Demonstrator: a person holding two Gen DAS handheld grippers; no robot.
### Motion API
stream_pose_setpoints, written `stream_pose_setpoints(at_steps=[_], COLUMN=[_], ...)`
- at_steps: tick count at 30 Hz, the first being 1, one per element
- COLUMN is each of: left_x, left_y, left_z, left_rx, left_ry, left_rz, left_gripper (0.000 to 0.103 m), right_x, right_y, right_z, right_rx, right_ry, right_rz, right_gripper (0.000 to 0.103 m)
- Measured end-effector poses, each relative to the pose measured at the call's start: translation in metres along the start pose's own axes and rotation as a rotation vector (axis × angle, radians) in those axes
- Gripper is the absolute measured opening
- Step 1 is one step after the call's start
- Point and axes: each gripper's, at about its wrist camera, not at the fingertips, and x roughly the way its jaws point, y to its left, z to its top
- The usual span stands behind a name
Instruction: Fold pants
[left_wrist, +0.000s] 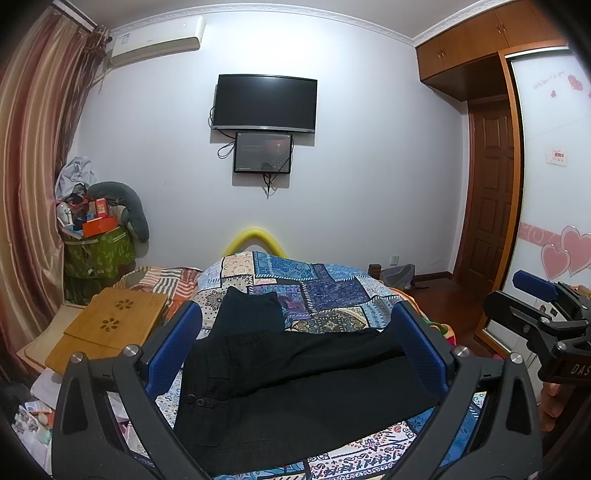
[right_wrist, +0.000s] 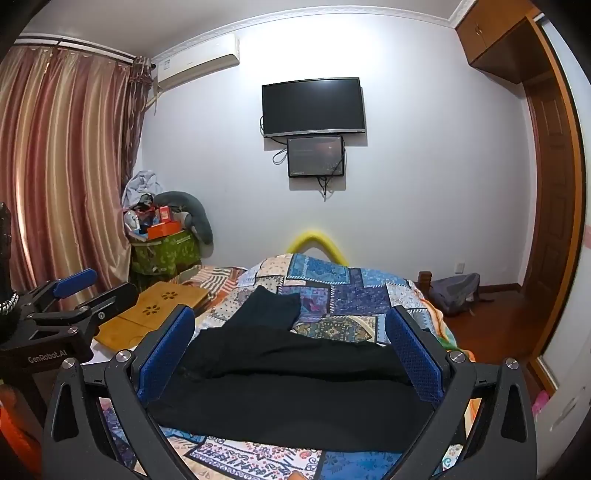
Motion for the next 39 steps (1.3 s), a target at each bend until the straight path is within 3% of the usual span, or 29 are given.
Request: stream_pose_setpoints(at_steps=[39], left_x=[0.0012], left_y=[0.0066], left_z=[0.0032], left_rx=[-0.009], left_ry=[0.006], left_rz=[0.004], left_gripper=[0.103], right_x=[-0.0015], right_y=[0.0043], right_z=[0.0036], right_rx=[0.003], right_ry=[-0.001], right_rz=[0.002], right_gripper=[0.102])
